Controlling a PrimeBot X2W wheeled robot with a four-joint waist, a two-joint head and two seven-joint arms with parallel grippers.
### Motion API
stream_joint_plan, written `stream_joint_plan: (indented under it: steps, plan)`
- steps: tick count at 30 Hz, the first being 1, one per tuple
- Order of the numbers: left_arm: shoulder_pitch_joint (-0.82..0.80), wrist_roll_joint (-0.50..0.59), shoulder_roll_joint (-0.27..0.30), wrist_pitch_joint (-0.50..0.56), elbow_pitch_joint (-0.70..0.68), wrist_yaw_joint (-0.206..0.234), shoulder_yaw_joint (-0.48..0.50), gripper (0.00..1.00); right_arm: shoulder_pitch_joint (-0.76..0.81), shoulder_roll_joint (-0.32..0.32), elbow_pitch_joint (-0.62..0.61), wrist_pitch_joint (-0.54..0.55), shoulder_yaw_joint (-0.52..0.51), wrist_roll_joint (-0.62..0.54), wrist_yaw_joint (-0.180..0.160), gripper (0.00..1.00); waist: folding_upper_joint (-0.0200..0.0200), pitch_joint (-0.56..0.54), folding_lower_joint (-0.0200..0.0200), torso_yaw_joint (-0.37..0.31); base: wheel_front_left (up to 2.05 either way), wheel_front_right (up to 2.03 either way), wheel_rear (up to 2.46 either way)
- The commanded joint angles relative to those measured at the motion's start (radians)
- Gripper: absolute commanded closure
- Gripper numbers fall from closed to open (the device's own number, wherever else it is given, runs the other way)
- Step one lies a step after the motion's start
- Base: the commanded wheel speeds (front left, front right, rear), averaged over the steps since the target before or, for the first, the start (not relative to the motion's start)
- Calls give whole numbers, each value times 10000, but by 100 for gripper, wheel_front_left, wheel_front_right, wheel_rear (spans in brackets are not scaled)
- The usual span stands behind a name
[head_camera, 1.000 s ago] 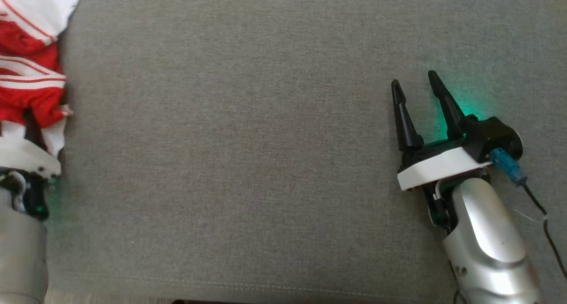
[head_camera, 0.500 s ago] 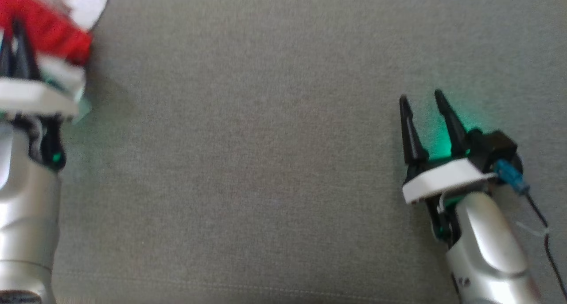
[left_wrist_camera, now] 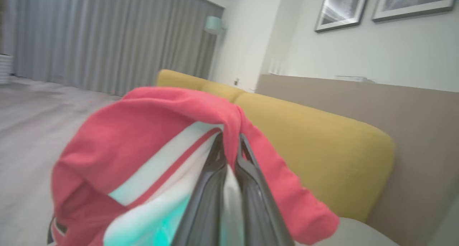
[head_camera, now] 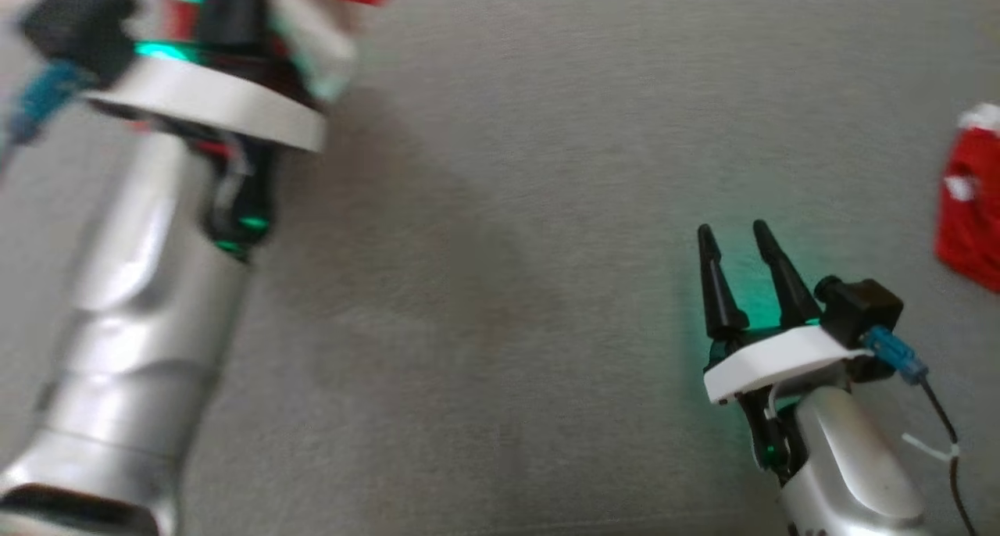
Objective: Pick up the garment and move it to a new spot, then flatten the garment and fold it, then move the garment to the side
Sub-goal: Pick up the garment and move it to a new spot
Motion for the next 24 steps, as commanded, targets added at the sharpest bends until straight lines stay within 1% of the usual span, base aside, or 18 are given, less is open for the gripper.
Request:
stream_joint_plan:
  steps: [1,6,9,11,13,17,18,19,20,22,24]
  plan:
    - [-254,-35,152,-53,-427,16,155,100,69,16,-271,-53,292,94,37,0,0,-277,1,-656,0,0,0]
    - [409,-353,-795,-362,-461,16,-599,100,149,16,-259,-53,563,426,37,0,0,-471,1,-1563,0,0,0]
    - [910,-626,-1229,-520,-243,16,-1075,100,177,16,-274,-53,720,536,37,0,0,-505,1,-1899,0,0,0]
    - [1217,-788,-1437,-654,-76,16,-1399,100,173,16,-296,-53,778,560,37,0,0,-487,1,-2020,0,0,0]
    - [1463,-728,-1552,-805,136,16,-1778,100,182,16,-334,-53,787,554,37,0,0,-464,1,-2061,0,0,0]
    - [1918,-822,-1689,-1006,562,16,-2052,100,164,16,-385,-53,710,548,37,0,0,-378,1,-2013,0,0,0]
    - [2027,-843,-1715,-1057,669,16,-2142,52,147,16,-421,-53,688,550,37,0,0,-355,1,-1966,0,0,0]
    - [2151,-922,-1737,-1101,807,16,-2127,0,134,16,-457,-53,678,525,37,0,0,-335,1,-1903,0,0,0]
    - [2262,-966,-1751,-1138,954,16,-2066,0,125,16,-469,-53,680,507,37,0,0,-327,1,-1849,0,0,0]
    - [2371,-627,-1714,-1184,1263,53,-1918,0,105,16,-482,-53,661,457,37,0,0,-324,1,-1708,0,0,0]
    - [2597,-160,-1670,-1195,1189,203,-1282,0,62,16,-522,-53,680,375,37,0,0,-344,1,-1550,0,0,0]
